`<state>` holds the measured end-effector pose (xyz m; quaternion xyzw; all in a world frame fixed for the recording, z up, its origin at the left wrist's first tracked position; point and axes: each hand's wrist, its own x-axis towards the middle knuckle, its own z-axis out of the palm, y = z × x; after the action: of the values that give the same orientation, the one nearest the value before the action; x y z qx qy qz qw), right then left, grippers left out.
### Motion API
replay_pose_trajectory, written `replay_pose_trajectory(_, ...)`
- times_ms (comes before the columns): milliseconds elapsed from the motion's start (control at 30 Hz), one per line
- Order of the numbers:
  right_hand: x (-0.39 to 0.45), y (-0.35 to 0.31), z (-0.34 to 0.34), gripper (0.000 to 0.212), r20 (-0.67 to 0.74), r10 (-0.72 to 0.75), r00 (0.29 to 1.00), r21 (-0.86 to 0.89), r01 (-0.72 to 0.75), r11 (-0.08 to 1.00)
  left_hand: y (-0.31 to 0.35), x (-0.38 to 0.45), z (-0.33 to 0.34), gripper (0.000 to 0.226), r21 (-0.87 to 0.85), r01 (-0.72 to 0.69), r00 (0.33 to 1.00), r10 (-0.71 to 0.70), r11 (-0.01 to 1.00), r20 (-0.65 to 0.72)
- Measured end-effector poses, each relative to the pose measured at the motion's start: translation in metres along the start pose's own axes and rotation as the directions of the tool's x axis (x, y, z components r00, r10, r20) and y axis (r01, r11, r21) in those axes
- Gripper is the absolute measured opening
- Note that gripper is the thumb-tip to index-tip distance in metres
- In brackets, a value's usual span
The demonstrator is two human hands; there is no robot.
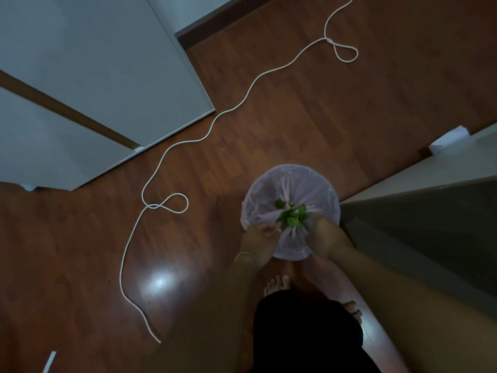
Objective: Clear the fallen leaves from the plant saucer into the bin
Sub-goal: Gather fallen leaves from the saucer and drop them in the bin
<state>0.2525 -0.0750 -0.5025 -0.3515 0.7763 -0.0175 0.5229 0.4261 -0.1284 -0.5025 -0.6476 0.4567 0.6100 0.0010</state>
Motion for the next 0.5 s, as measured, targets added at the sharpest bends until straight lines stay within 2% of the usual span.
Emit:
replay_pose_trajectory(100,-0.015,-0.004,-0.005,0.026,-0.06,-0.034,0.998,0.026,0.035,0.999,0.01,-0.011,-0.007,0.033,-0.017,-0.045,0.998,0.044,0.999,-0.043)
replay_pose_trajectory(200,-0.037,-0.012,-0.022,0.016,-0.111,-0.055,0.992,0.044,0.06,0.997,0.034,-0.026,-0.021,0.015,0.003,-0.095,0.994,0.095,0.995,-0.061)
replay_pose_trajectory(267,-0.053,-0.022,-0.04,0.028,-0.154,-0.06,0.986,0.04,0.067,0.997,0.05,-0.036,-0.034,0.02,0.012,-0.115,0.988,0.115,0.993,-0.106)
replay_pose_trajectory(367,-0.079,-0.04,-0.069,0.053,-0.195,-0.027,0.981,0.052,0.037,0.998,0.073,-0.057,-0.053,0.013,-0.056,-0.145,0.979,0.135,0.988,-0.154)
replay_pose_trajectory(433,-0.111,-0.057,-0.095,0.057,-0.201,-0.023,0.979,0.095,0.043,0.995,0.107,-0.095,-0.068,0.016,-0.128,-0.147,0.982,0.13,0.981,-0.136)
replay_pose_trajectory(500,-0.145,-0.073,-0.118,0.049,-0.256,-0.073,0.964,0.135,0.11,0.985,0.139,-0.129,-0.077,0.017,-0.191,-0.157,0.986,0.141,0.969,-0.093)
